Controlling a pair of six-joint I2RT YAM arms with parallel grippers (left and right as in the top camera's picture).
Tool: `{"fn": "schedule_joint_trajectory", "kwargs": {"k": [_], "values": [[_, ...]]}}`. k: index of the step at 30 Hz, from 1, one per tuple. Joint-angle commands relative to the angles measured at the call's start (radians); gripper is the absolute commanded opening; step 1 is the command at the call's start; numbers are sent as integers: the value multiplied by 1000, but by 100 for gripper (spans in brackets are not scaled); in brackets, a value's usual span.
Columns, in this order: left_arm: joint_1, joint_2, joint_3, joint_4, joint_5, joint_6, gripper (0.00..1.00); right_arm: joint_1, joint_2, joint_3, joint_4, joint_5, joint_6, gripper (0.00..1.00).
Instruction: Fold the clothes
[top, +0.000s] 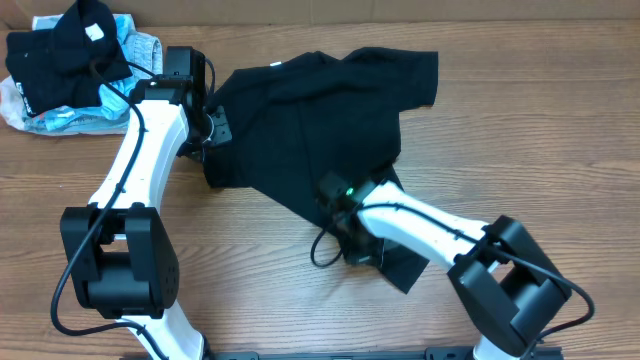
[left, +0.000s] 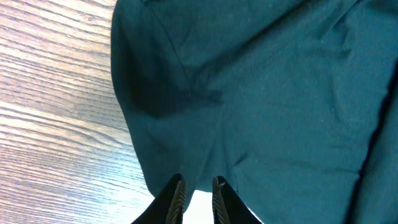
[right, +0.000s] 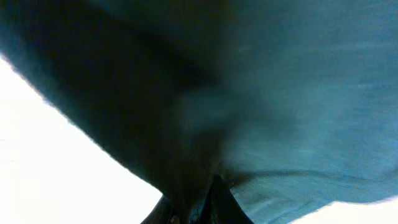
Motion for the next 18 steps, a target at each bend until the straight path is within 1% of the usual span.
{"fn": "schedule_joint_trajectory", "kwargs": {"k": [1, 6, 10, 13, 14, 16, 18], "values": [[-5, 5, -10, 0, 7, -2, 19, -47, -9, 76, -32, 10, 2, 14], [-5, 5, -10, 0, 7, -2, 20, -79, -9, 101, -53, -70, -77, 17], [-5, 5, -10, 0, 2, -2, 20, -80, -9, 101, -68, -69, -84, 23], [-5, 5, -10, 0, -25, -2, 21, -81, -9, 101, -79, -68, -84, 23], [-5, 5, -10, 0, -27, -2, 22, -81, -9, 101, -80, -67, -84, 22], [-5, 5, -10, 0, -27, -2, 22, -81, -9, 101, -83, -61, -84, 11], [-5, 5, -10, 0, -27, -2, 22, -81, -9, 101, -87, -49, -84, 8]]}}
